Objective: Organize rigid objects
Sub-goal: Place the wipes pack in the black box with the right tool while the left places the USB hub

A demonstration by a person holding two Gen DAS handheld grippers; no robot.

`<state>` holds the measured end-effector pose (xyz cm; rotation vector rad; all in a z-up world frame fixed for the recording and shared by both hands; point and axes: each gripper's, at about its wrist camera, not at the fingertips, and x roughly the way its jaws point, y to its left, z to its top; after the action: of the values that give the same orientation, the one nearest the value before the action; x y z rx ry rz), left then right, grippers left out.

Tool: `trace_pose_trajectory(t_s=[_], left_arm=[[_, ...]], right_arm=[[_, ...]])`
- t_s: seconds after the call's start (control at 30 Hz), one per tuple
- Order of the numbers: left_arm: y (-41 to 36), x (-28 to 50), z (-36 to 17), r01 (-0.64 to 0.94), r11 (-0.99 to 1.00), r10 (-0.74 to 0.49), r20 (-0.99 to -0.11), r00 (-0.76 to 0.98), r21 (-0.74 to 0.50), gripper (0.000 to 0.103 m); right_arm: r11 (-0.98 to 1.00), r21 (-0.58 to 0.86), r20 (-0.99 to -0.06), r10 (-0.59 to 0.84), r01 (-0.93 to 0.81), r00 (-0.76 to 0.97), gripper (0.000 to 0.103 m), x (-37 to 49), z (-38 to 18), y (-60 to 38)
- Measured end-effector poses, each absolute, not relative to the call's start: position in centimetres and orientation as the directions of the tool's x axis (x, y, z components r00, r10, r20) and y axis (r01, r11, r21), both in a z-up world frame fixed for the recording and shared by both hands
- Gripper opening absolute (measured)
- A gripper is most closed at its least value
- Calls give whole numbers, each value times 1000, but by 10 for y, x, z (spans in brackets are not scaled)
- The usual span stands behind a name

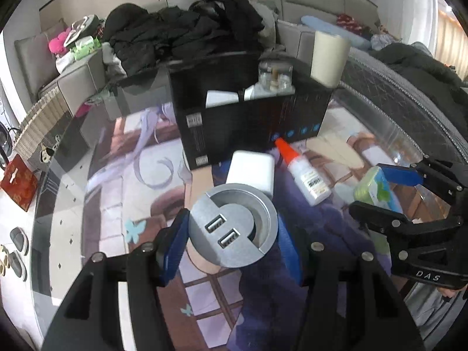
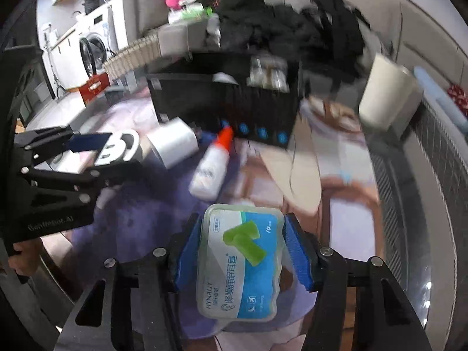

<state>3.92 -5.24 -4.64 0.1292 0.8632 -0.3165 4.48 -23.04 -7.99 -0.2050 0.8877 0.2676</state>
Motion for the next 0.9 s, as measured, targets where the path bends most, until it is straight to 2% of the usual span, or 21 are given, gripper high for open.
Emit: trace_pose_trajectory(t_s=[0.2, 0.4, 0.57, 0.67, 0.9], left_arm=[[-47, 39, -17, 304, 952, -234, -700, 674, -25, 57], [-41, 36, 19, 287, 958, -241, -600, 763, -20, 57], [-36, 44, 30, 274, 961, -251, -579, 776, -50, 57], [-33, 55, 43, 260, 963, -256, -553, 793, -72, 57], [-30, 82, 67, 269, 957, -290, -445, 847, -111, 57]], right_arm=[[947, -41, -701, 199, -318, 685, 55, 42, -45, -222], [948, -16, -600, 244, -317, 762, 52, 46, -5, -219], [953, 19, -585, 257, -303, 769, 52, 58, 7, -218], [952, 18, -545, 264, -304, 796, 52, 67, 20, -214], [963, 68, -460, 262, -260, 848, 52, 104, 50, -212]])
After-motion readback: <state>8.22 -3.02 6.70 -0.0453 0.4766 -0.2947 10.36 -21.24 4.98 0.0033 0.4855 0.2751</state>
